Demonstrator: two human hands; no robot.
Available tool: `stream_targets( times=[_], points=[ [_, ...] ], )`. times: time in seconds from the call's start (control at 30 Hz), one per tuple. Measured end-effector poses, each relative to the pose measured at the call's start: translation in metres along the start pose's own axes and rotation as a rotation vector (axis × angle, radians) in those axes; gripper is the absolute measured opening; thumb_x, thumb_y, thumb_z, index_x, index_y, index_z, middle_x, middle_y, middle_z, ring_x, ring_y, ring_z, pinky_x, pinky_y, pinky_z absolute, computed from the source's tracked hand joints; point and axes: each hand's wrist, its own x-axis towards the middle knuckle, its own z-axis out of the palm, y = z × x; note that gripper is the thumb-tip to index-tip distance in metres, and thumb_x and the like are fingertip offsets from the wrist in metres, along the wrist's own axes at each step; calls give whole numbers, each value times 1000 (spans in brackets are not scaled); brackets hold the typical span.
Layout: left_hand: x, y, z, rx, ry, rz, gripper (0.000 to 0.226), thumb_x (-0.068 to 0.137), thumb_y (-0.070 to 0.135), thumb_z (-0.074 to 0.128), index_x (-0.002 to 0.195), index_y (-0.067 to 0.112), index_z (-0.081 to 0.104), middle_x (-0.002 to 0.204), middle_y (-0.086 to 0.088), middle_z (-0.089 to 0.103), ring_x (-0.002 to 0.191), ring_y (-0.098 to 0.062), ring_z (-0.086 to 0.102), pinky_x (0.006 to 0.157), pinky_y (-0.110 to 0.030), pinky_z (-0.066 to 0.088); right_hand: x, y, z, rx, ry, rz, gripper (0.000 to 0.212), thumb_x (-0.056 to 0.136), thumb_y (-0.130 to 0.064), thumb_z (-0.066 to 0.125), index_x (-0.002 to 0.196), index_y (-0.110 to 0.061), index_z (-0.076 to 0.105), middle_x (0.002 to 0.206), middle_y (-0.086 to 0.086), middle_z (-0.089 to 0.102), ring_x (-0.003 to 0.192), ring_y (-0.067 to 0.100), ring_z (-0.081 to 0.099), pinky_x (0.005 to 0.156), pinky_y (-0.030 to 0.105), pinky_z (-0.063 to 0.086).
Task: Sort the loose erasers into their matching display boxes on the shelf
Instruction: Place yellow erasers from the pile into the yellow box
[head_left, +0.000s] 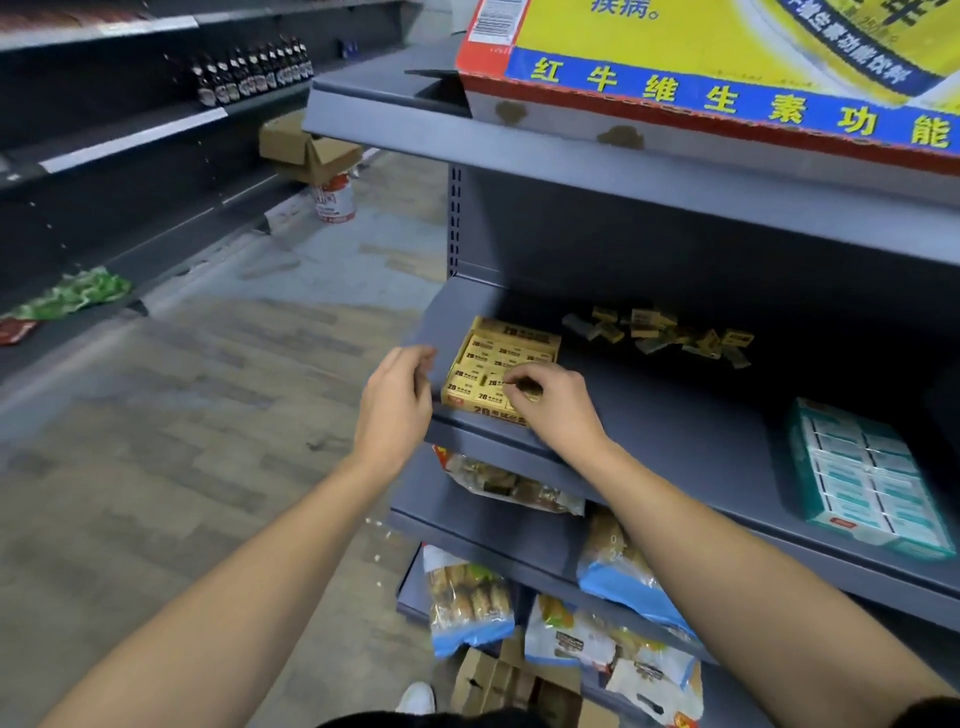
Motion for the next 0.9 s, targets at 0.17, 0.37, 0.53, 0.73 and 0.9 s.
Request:
stream_targets(
  times=[0.17, 0.37, 0.53, 0.73, 0.9],
  points=[
    [4, 3, 5, -16, -30, 14, 32, 89, -2, 48, 113, 11, 64, 109, 0, 64, 100, -12, 61, 87, -28, 49, 1, 4, 6, -35, -46, 6, 18, 89, -21, 63, 103, -23, 73, 105, -5, 71, 99, 7, 62, 93, 23, 49],
    [15, 20, 27, 5, -117, 89, 28, 89, 3, 52, 114, 9, 63, 109, -3, 64, 101, -20, 60, 87, -28, 47, 0, 10, -1, -79, -38, -70, 24, 89, -19, 60, 110, -19, 72, 119, -6, 67, 119, 14, 51, 103, 30, 39],
    [29, 50, 61, 18, -219, 180, 29, 89, 13, 58, 117, 12, 63, 112, -7, 63, 102, -26, 59, 87, -37, 48, -6, 36, -27, -97, 120, -3, 28, 89, -12, 58, 116, -15, 67, 118, -1, 66, 116, 16, 54, 100, 31, 43],
    [42, 91, 108, -40, -315, 271, 31, 87, 12, 58, 118, 13, 63, 115, -8, 62, 105, -25, 58, 88, -32, 47, -17, 76, -63, -177, 193, 108, 29, 89, -10, 61, 117, -12, 66, 118, 5, 66, 114, 20, 56, 98, 30, 45],
    [55, 111, 139, -26, -383, 325, 31, 89, 13, 57, 119, 14, 62, 116, -12, 62, 106, -30, 59, 87, -41, 51, -14, 103, -80, -188, 198, 214, 29, 90, -13, 60, 119, -13, 66, 116, 7, 67, 109, 23, 59, 87, 29, 49]
  ],
)
